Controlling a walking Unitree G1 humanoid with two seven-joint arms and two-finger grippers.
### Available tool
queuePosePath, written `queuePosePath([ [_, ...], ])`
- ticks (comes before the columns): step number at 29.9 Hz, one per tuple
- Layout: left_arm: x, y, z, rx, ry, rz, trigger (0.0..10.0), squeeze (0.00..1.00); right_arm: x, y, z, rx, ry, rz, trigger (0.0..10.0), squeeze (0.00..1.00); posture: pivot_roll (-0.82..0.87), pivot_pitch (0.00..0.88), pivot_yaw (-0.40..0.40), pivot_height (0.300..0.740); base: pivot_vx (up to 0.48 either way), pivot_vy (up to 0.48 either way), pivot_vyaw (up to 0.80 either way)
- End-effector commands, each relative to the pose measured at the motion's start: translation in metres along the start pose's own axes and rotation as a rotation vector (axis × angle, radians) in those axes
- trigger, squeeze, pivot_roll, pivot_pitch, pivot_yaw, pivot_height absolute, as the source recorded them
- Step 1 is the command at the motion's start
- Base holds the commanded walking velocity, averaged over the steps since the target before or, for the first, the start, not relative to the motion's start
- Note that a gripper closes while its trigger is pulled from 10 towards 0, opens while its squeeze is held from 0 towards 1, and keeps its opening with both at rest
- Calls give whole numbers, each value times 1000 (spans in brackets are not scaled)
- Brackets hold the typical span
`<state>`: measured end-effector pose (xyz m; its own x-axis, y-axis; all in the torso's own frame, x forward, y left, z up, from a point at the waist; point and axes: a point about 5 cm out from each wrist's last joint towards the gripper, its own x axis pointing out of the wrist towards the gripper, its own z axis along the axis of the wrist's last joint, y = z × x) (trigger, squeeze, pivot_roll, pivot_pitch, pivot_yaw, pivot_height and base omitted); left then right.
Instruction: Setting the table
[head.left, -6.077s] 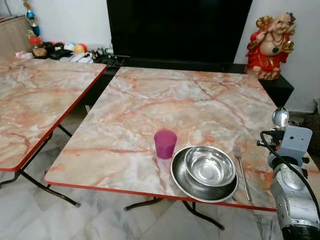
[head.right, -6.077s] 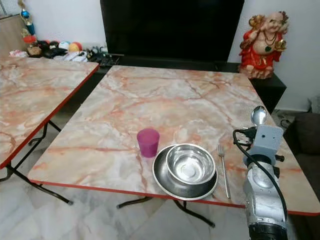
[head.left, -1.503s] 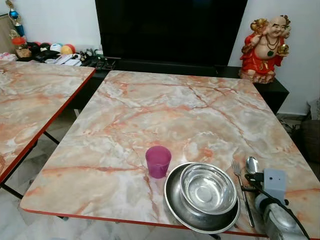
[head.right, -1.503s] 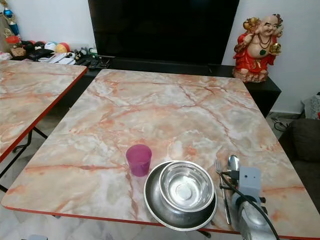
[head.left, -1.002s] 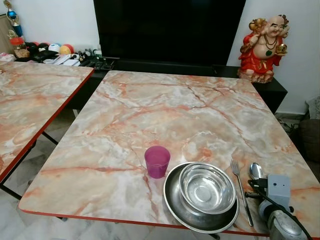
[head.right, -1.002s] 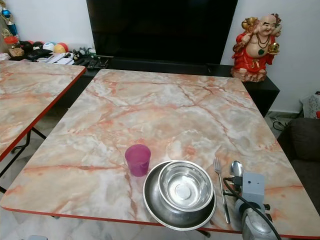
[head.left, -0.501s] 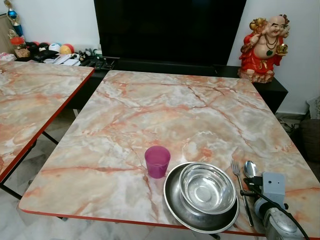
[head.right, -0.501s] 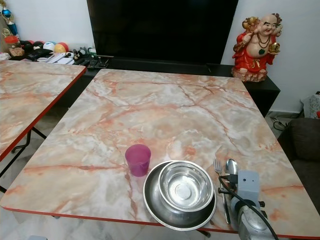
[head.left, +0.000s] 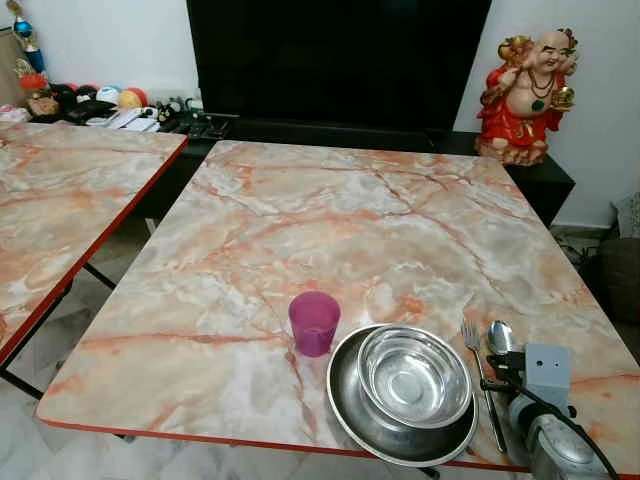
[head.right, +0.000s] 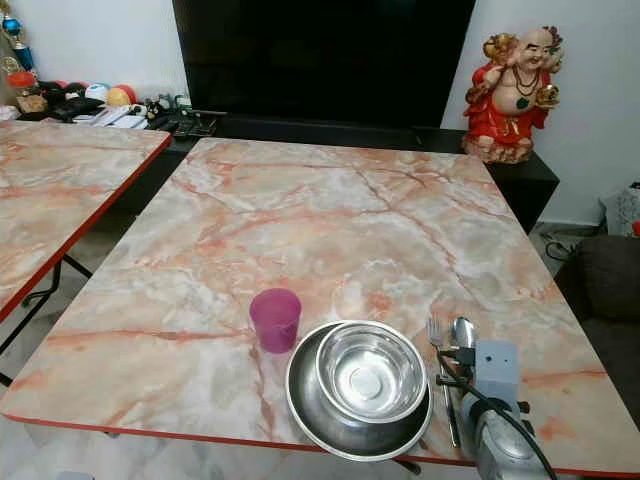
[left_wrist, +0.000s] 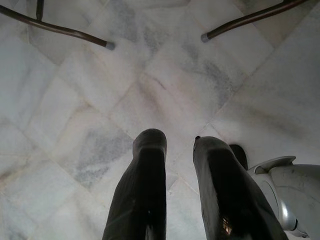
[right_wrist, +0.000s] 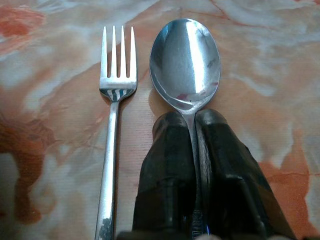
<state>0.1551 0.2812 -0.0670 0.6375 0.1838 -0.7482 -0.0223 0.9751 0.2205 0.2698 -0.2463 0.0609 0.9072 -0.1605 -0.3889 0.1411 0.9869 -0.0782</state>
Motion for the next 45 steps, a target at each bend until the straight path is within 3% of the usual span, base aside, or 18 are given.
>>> queuePosePath([
  [1,-1,-1,-3,-3,10,2,10000,0,2,2,-1,-6,18,6,10000,1000,73,10,-19,740,0,0,0],
  [3,-1,-1,-3,-4,9,1,10000,0,2,2,-1,-8,20,5,10000,965,72,10,-19,740,0,0,0],
  [4,-1,-1,-3,-3,9,0,10000,0,2,2,-1,-10,22,5,10000,0,71,11,-19,740,0,0,0],
  [14,-1,-1,-3,-3,8,0,10000,0,2,1,-1,-15,22,-1,10000,0,71,10,-20,740,0,0,0],
  [28,0,-2,-1,-4,6,-2,10000,0,2,-2,18,12,-65,-19,10000,0,66,4,-21,740,0,0,0],
  [39,0,-3,-1,-6,6,-2,10000,0,0,-1,11,5,-36,-15,10000,0,67,4,-23,740,0,0,0],
  [45,0,-2,-1,-5,6,-1,10000,0,-2,-6,28,28,-131,-46,10000,0,65,2,-21,740,0,0,0],
])
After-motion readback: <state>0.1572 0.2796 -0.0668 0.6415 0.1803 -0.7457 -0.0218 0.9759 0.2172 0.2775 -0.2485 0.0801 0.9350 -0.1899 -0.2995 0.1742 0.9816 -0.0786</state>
